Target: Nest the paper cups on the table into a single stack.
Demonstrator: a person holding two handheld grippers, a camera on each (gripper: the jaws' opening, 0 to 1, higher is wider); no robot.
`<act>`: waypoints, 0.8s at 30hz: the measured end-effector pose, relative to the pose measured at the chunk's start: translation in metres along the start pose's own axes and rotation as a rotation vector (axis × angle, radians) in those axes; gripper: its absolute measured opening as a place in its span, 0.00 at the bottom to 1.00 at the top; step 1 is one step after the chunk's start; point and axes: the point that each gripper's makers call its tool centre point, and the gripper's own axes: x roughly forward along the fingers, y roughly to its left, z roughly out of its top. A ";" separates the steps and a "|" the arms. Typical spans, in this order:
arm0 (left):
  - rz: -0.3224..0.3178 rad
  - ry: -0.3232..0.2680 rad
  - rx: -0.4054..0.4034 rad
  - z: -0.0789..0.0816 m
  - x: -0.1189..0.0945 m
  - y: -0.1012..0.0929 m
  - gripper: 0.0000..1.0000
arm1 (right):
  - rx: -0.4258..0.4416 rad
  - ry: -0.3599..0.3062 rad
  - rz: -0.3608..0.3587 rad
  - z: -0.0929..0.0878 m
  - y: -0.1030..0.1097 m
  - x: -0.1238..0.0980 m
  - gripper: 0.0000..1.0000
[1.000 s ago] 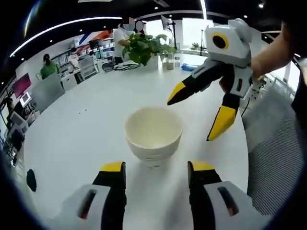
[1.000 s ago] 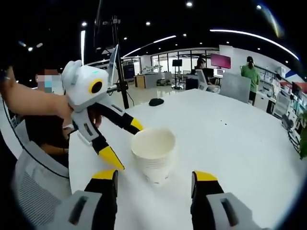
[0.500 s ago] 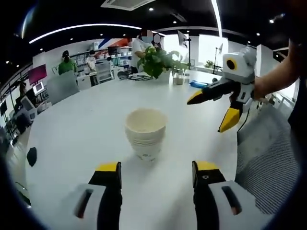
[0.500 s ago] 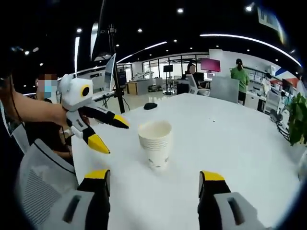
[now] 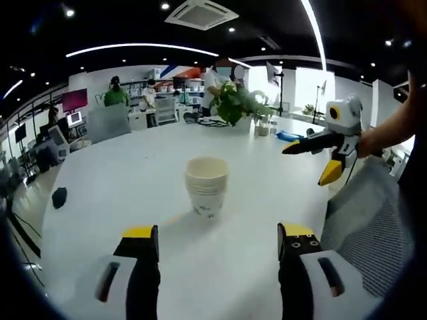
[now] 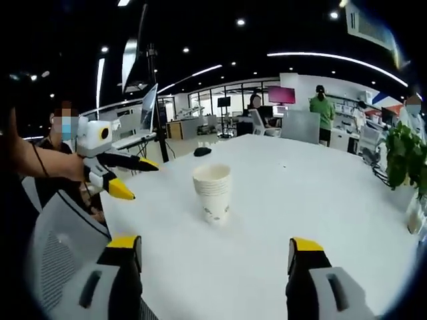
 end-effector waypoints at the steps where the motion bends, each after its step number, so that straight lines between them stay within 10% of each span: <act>1: 0.005 -0.003 -0.002 -0.001 -0.002 -0.001 0.74 | 0.002 0.000 0.000 -0.001 0.000 -0.001 0.95; 24: 0.033 -0.030 -0.024 -0.007 -0.020 -0.021 0.93 | -0.010 0.022 -0.038 -0.015 0.000 -0.016 1.00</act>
